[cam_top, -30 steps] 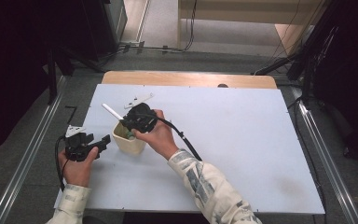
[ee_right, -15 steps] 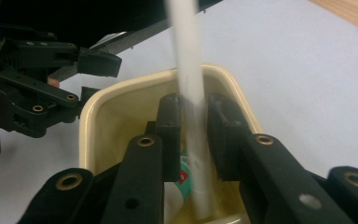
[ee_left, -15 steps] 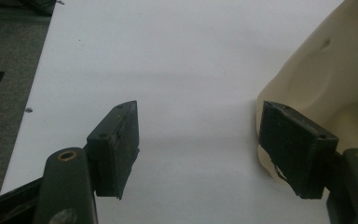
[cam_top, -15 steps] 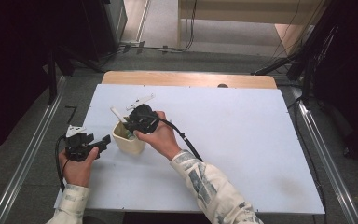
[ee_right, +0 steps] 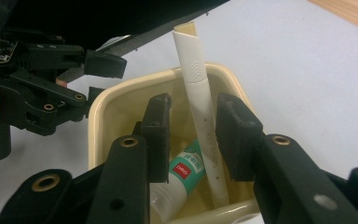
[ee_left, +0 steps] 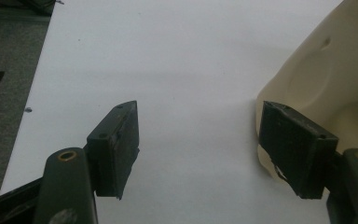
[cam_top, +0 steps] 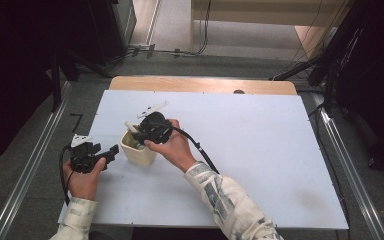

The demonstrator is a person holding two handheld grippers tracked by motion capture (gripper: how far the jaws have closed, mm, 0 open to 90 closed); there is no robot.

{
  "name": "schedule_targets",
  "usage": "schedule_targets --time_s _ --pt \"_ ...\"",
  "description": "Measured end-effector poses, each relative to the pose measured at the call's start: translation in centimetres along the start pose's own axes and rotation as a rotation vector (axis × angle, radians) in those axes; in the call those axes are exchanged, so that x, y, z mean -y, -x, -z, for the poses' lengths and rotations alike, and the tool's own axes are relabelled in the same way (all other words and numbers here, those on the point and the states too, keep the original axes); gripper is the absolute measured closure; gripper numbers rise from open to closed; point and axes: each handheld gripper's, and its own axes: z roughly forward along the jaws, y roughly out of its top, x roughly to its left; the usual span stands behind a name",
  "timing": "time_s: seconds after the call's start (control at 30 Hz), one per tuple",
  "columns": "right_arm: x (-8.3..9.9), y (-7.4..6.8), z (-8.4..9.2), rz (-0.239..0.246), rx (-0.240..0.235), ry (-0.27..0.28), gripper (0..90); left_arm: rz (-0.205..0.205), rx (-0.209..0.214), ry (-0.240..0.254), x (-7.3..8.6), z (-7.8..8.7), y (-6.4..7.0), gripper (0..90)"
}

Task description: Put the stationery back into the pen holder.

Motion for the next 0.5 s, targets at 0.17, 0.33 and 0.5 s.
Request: schedule_targets --time_s 0.17,0.33,0.5 --pt "0.09 -0.02 0.21 -0.007 -0.006 0.008 61.5 0.001 -0.001 0.0 0.0 0.01 -0.01 30.0" --pt "0.13 -0.04 0.58 -0.01 -0.016 0.016 59.5 0.002 -0.002 0.001 0.0 0.03 0.01 30.0" --pt "0.17 -0.13 0.88 -0.005 -0.019 0.026 56.8 0.001 -0.002 0.0 0.0 0.03 0.0 30.0"
